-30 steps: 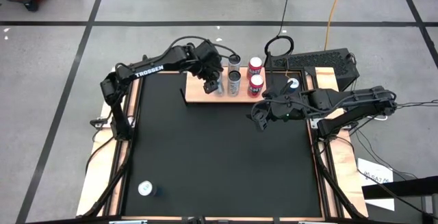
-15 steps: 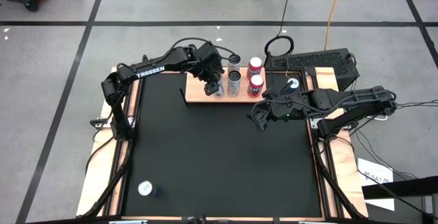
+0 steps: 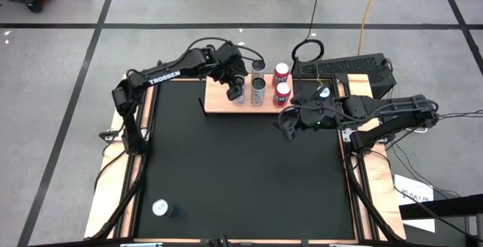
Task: Place canned beverage on shelf
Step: Put the white pink soda can on the shelf aligned with the other white pink soda can, then put the top blue soda can on the shelf
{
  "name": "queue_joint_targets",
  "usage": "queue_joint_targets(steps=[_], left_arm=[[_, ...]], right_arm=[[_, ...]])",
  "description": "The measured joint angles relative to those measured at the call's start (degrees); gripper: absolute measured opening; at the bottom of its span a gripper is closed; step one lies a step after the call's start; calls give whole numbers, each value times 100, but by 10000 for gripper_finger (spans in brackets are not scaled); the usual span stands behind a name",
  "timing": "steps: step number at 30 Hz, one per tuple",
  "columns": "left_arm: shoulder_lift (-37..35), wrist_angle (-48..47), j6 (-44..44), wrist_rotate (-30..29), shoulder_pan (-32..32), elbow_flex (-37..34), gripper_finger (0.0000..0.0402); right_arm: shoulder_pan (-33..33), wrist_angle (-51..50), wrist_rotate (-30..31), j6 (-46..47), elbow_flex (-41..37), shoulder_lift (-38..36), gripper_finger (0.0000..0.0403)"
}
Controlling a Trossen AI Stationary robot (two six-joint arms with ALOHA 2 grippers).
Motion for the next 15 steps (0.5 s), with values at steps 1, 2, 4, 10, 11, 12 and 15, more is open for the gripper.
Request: queue_joint_targets(steps=[1,2,4,10,11,12,15], left_arm=[[8,-10,-2,12,8,12,333],[15,-21,-3,33,7,25,338],[15,-46,-6,55,7,77,342],[15,-554,-16,72,-2,669,345],[2,-633,-16,77,-2,823,345],[-10,-719,-12,87,-2,961,345],[-97,-734,27,104,-2,1319,345]], right_arm=[[-10,0,0,-2,0,-28,312],[-10,4,2,-2,0,-52,312],[-14,12,10,7,0,-124,312],[-28,-399,575,368,0,-472,312],[-71,-597,690,406,-2,-558,312],[-132,-861,788,428,0,-628,312],[-490,-1862,829,436,0,-725,312]])
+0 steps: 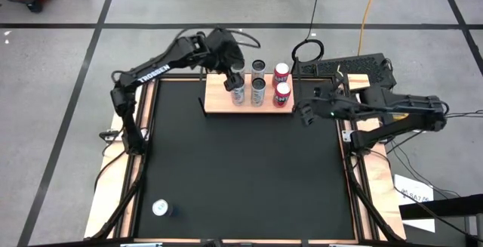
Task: Place canned beverage on shelf
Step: Put the top blue soda can on the shelf
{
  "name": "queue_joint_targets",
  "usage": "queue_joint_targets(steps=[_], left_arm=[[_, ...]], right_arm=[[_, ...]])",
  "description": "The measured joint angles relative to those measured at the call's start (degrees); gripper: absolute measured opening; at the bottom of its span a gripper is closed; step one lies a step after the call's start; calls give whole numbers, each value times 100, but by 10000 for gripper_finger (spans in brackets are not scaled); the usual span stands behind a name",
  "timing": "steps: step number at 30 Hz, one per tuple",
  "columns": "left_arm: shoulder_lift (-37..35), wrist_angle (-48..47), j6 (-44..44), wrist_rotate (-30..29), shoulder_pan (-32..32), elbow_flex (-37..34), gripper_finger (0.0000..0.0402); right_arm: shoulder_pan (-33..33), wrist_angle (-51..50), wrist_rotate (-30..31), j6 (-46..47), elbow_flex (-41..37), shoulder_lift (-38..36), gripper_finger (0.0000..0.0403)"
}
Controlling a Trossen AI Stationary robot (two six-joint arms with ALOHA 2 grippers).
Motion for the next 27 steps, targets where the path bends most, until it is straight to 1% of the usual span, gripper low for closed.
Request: queue_joint_targets(steps=[4,7,9,11,15,17,19,24,27], left_arm=[[-275,137,109,66,-11,190,345],[-537,111,107,93,-9,167,345],[-680,64,104,95,-11,129,345],[-775,25,3,96,-11,129,345],[-845,-99,-32,97,-41,126,345],[-856,-208,-35,97,-79,124,345],[-856,-399,-33,95,-91,124,345],[-854,-834,-37,91,-98,118,345],[-854,-888,-37,91,-98,118,345]], right_arm=[[-679,-950,-62,-109,-6,4,312],[-1431,-1081,-122,-361,-147,-1,312],[-2054,-1099,-345,-613,-275,18,312],[-2695,-992,-636,-1088,-435,37,312],[-3646,-357,-1263,-2661,-806,154,312],[-3957,-191,-1477,-3164,-920,291,312],[-4197,-162,-1500,-3465,-944,451,312],[-4615,-175,-1464,-3784,-944,775,312],[-4811,-236,-1710,-4003,-944,987,312]])
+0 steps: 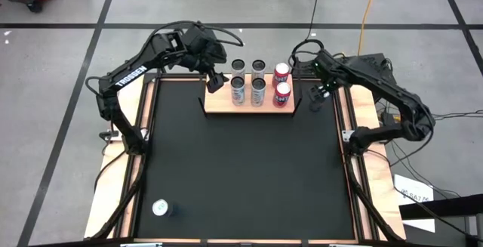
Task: Place canned beverage on shelf
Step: Put the top blue soda can on the shelf
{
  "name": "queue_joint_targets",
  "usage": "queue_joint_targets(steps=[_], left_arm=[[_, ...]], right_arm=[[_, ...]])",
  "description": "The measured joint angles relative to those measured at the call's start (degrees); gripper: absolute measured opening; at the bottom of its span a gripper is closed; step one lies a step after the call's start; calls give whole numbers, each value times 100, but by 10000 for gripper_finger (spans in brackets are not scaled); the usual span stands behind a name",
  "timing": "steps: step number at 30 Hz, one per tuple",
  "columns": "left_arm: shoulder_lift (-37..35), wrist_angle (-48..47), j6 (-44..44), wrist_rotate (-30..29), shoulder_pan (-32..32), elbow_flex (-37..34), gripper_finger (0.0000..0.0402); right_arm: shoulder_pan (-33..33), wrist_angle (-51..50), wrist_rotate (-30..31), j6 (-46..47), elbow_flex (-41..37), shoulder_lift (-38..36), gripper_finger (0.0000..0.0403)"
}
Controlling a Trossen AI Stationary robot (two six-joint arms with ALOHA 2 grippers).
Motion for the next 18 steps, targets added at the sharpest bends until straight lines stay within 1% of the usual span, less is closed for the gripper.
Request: queue_joint_targets(steps=[3,10,15,18], left_arm=[[-30,11,6,-34,8,0,345],[-33,-17,4,-120,15,0,345],[-33,-139,5,-133,15,0,345],[-33,-138,4,-136,15,0,345]], right_arm=[[-171,6,-217,-199,0,205,312],[-477,-6,-370,-204,0,502,312],[-596,-39,-778,-191,0,667,312],[-605,-16,-783,-189,0,751,310]])
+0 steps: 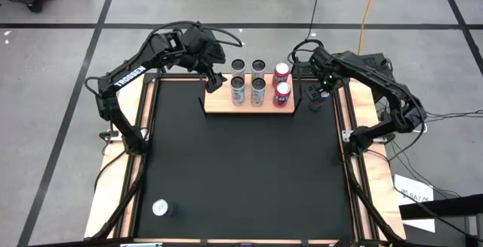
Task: Place canned beverage on shelf
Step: Put the top blue soda can on the shelf
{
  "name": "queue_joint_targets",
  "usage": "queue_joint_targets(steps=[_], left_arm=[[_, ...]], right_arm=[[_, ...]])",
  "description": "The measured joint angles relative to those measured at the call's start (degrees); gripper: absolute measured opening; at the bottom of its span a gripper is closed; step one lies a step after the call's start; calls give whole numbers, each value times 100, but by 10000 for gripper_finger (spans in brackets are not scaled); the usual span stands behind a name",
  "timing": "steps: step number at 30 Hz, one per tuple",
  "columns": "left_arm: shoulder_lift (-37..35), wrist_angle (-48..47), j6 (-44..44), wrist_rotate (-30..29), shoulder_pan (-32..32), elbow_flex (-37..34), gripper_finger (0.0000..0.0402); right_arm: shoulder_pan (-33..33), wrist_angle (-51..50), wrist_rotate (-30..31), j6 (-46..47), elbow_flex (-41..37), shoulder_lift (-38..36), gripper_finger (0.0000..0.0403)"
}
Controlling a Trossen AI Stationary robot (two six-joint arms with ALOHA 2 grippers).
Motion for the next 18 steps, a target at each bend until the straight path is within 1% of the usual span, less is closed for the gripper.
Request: queue_joint_targets(steps=[3,9,11,15,18], left_arm=[[0,0,-11,-68,0,0,345],[-2,17,-199,-446,2,0,345],[-31,17,-251,-489,2,-1,345],[-143,19,-279,-505,-2,-2,345],[-232,7,-302,-639,-2,-2,345]], right_arm=[[-41,25,0,9,0,44,295],[-97,-95,-7,-172,1,145,239],[-99,-119,-4,-211,7,147,226],[-97,-218,0,-275,4,105,224],[-86,-459,-26,-271,-10,-9,232]])
